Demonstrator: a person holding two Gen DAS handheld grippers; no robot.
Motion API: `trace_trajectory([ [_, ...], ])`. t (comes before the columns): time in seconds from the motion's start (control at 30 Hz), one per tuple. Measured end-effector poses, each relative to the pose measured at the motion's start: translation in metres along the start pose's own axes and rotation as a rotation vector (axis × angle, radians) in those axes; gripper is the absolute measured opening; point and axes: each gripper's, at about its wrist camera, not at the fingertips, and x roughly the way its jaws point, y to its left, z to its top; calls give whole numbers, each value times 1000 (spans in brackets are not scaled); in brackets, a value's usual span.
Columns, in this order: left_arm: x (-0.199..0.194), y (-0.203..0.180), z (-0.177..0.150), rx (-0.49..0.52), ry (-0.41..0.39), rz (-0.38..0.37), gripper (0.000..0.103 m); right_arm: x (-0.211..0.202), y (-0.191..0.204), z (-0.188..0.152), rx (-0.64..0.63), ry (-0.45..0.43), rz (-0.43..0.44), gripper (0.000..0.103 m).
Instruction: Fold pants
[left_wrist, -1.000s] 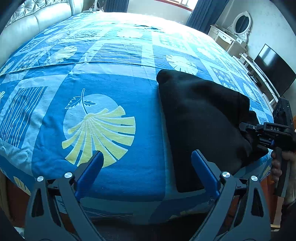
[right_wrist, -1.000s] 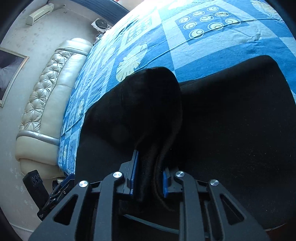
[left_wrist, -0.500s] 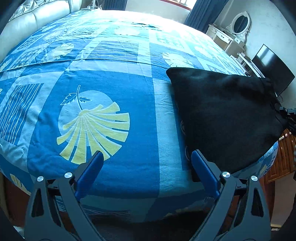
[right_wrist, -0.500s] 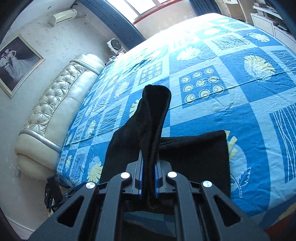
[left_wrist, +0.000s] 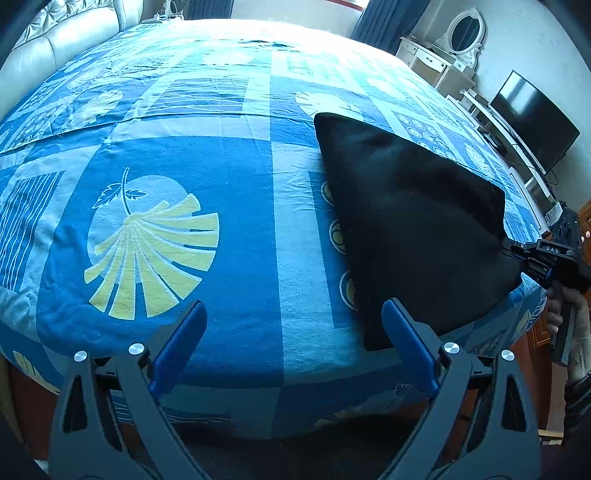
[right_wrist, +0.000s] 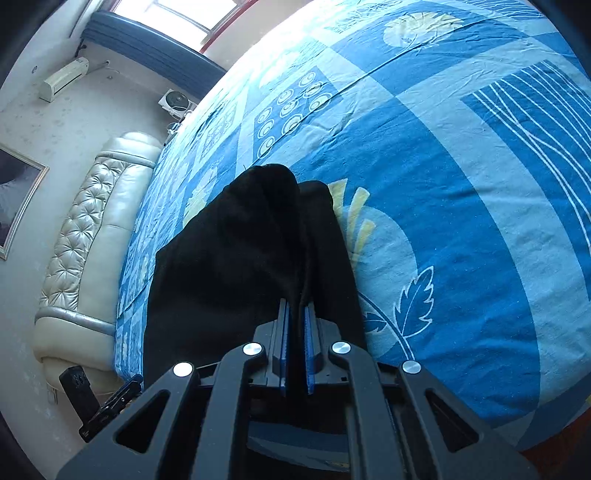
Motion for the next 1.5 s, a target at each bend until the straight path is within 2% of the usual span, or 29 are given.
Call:
trace_trajectory([
  [0.27,4,-3,-2,-2,15,-1,96,-1,-9,-2,50,-11,58,8],
  [0.4,7,-3,-2,-10,24,-10,96,-8,-9,-4,76,-12,87,21],
  [0.43,8,-2,-2,-13,28,-15,96,-11,-9,-5,85,-13,104,32],
  [0.47,8,-2,-3,-18,34,-24,96,-15,-9,-5,93,-20,124,49],
  [0.5,9,-1,-3,-25,40,-40,96,-21,-7,-6,97,-34,139,57],
  [0.53,11,0,-3,-36,49,-66,96,-28,-5,-8,94,-54,132,72],
  [0.57,12,1,-2,-51,59,-94,96,-35,-4,-9,85,-81,106,77],
  [0.67,18,2,0,-83,80,-170,96,-44,-5,-12,73,-96,93,78],
  [0.83,35,-10,4,-86,111,-289,96,-23,-18,-18,113,-21,116,79],
  [0.97,47,-11,9,-160,139,-394,96,-2,-24,-24,135,46,189,79],
  [1.03,56,-12,9,-198,167,-459,96,4,-24,-24,127,48,205,80],
  [1.13,66,-14,8,-236,178,-504,96,8,-22,-23,119,53,249,82],
  [1.23,70,-16,9,-248,168,-553,95,11,-14,-23,48,69,219,79],
  [1.27,72,-17,9,-243,169,-567,84,12,-11,-23,24,70,202,73],
  [1.3,75,-20,9,-233,178,-548,69,13,-9,-24,5,74,175,67],
  [1.33,78,-22,9,-225,187,-533,66,15,-9,-24,-2,81,153,57],
  [1.37,78,-22,8,-223,186,-530,60,16,-11,-25,1,79,157,54],
  [1.5,76,-21,9,-245,182,-515,46,16,-11,-26,-1,67,161,50],
])
